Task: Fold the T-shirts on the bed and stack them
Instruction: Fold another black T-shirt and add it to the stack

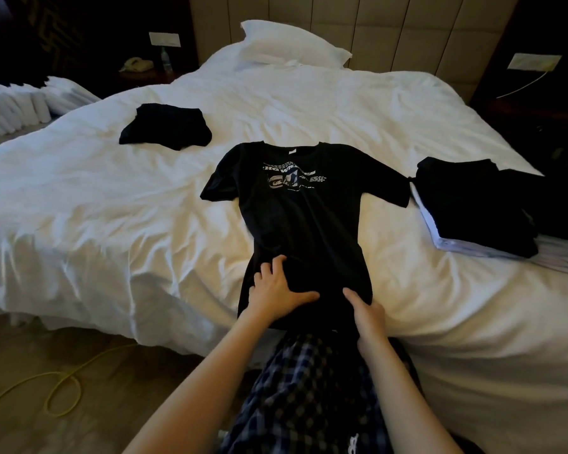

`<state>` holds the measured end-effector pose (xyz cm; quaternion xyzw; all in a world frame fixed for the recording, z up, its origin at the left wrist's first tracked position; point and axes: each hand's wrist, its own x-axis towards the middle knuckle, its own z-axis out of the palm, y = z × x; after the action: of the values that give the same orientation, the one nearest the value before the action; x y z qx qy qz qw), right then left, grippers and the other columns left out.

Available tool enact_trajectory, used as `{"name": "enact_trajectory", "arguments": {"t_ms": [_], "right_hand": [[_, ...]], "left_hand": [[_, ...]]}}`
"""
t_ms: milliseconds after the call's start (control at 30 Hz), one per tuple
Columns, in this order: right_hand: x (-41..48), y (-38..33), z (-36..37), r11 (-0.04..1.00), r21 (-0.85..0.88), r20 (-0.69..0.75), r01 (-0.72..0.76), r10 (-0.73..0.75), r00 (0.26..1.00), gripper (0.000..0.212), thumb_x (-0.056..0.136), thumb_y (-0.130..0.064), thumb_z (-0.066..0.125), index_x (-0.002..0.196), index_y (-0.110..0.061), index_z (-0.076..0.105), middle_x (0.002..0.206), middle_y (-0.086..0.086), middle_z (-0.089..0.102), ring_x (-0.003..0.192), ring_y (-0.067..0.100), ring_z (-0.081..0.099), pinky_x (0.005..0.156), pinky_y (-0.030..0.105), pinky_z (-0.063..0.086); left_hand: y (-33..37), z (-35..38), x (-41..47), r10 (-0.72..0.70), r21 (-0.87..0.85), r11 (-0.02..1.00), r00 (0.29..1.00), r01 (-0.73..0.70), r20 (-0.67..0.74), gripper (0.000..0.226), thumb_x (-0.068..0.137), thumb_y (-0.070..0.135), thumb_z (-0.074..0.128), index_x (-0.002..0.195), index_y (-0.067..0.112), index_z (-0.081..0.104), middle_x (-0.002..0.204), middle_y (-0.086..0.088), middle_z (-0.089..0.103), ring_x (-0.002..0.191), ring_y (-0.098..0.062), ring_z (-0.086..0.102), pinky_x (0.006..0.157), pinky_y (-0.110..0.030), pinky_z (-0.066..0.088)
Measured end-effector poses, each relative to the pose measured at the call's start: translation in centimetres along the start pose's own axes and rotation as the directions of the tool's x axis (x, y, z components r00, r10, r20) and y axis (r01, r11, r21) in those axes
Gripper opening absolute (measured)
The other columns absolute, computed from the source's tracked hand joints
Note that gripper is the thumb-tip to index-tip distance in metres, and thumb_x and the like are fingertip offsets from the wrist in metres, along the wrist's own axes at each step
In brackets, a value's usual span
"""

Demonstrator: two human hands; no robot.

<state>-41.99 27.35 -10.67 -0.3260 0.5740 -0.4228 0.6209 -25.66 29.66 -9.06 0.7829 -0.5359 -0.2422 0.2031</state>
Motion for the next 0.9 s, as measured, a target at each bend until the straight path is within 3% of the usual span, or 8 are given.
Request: {"name": "enact_trajectory", "arguments": {"t_ms": [67, 167, 300, 400, 500, 633, 733, 900], "right_hand": [[-0.4, -0.4, 0.0, 0.998, -0.04, -0.005, 0.048, -0.048, 0.999, 0.044, 0.091, -0.019, 0.062, 0.13, -0.001, 0.052, 0.122, 0.014, 0.061, 0.111, 0.033, 0.058, 0.09, 0.039, 0.05], [-0.5, -0.6, -0.5, 0.991, -0.082, -0.031, 0.102, -0.105, 0.994, 0.042, 0.092, -0.018, 0.06, 0.13, -0.002, 0.053, 0.122, 0.013, 0.061, 0.11, 0.031, 0.058, 0.093, 0.041, 0.049], [-0.3, -0.3, -0.7, 0.992, -0.102, -0.117, 0.072, -0.083, 0.99, 0.037, 0.093, -0.015, 0.059, 0.127, 0.001, 0.055, 0.119, 0.017, 0.062, 0.109, 0.035, 0.058, 0.094, 0.045, 0.049], [-0.4, 0.7, -0.4, 0.995, -0.093, -0.191, 0.021, -0.038, 0.981, 0.037, 0.092, -0.011, 0.061, 0.125, 0.003, 0.055, 0.121, 0.019, 0.06, 0.111, 0.036, 0.057, 0.097, 0.045, 0.047], [-0.6, 1.0, -0.1, 0.998, -0.064, -0.24, 0.008, -0.024, 0.97, 0.04, 0.09, -0.011, 0.063, 0.125, 0.004, 0.054, 0.123, 0.02, 0.059, 0.113, 0.036, 0.056, 0.098, 0.046, 0.047], [-0.7, 0.9, 0.2, 1.0, -0.02, -0.249, -0.023, 0.017, 0.968, 0.04, 0.088, -0.009, 0.064, 0.125, 0.002, 0.054, 0.123, 0.019, 0.059, 0.112, 0.037, 0.056, 0.095, 0.044, 0.048], [-1.2, 0.9, 0.3, 1.0, -0.019, -0.259, -0.012, 0.007, 0.966, 0.036, 0.087, -0.009, 0.064, 0.121, 0.002, 0.057, 0.119, 0.017, 0.061, 0.109, 0.036, 0.058, 0.094, 0.044, 0.049], [-1.5, 0.1, -0.1, 1.0, 0.014, -0.357, 0.02, -0.013, 0.934, 0.018, 0.085, -0.006, 0.063, 0.101, 0.002, 0.066, 0.101, 0.016, 0.065, 0.093, 0.032, 0.061, 0.084, 0.038, 0.051]], "left_hand": [[-0.2, 0.5, 0.4, 0.045, 0.041, 0.998, 0.991, -0.04, -0.122, 0.065, 0.084, 0.034, 0.064, 0.137, 0.018, 0.03, 0.132, -0.008, 0.039, 0.118, -0.03, 0.044, 0.089, -0.038, 0.044], [-0.9, -0.2, 0.9, 0.006, -0.31, 0.944, 0.949, -0.109, -0.315, 0.025, 0.089, 0.008, 0.053, 0.114, 0.011, 0.052, 0.105, -0.005, 0.058, 0.09, -0.02, 0.053, 0.069, -0.026, 0.038], [-4.3, -3.2, 0.5, -0.362, -0.938, 0.332, 0.904, -0.103, -0.228, 0.026, 0.093, 0.003, 0.046, 0.118, 0.006, 0.051, 0.071, -0.002, 0.049, 0.063, -0.018, 0.054, 0.056, -0.027, 0.04], [-8.0, -4.4, -0.4, -0.647, -0.995, 0.067, 0.756, -0.073, -0.099, 0.037, 0.094, 0.008, 0.046, 0.132, 0.01, 0.044, 0.071, -0.001, 0.048, 0.055, -0.01, 0.052, 0.051, -0.023, 0.042], [-11.0, -4.3, -1.1, -0.751, -0.992, 0.119, 0.658, 0.047, -0.058, 0.041, 0.094, 0.013, 0.05, 0.133, 0.005, 0.043, 0.111, -0.014, 0.058, 0.098, -0.028, 0.06, 0.077, -0.035, 0.049], [-12.0, -4.1, -1.5, -0.651, -0.986, 0.095, 0.758, 0.137, 0.043, 0.054, 0.086, 0.024, 0.064, 0.133, 0.008, 0.044, 0.121, -0.01, 0.056, 0.109, -0.025, 0.055, 0.088, -0.037, 0.047], [-11.6, -4.8, -1.6, -0.679, -0.986, 0.125, 0.734, 0.112, -0.003, 0.051, 0.083, 0.023, 0.069, 0.126, 0.003, 0.05, 0.111, -0.009, 0.06, 0.102, -0.024, 0.058, 0.092, -0.036, 0.049], [-12.0, -5.4, -2.1, -0.755, -0.964, 0.265, 0.616, -0.024, -0.223, 0.028, 0.093, 0.019, 0.051, 0.117, 0.005, 0.057, 0.075, 0.001, 0.052, 0.069, -0.015, 0.051, 0.061, -0.027, 0.041]]}}
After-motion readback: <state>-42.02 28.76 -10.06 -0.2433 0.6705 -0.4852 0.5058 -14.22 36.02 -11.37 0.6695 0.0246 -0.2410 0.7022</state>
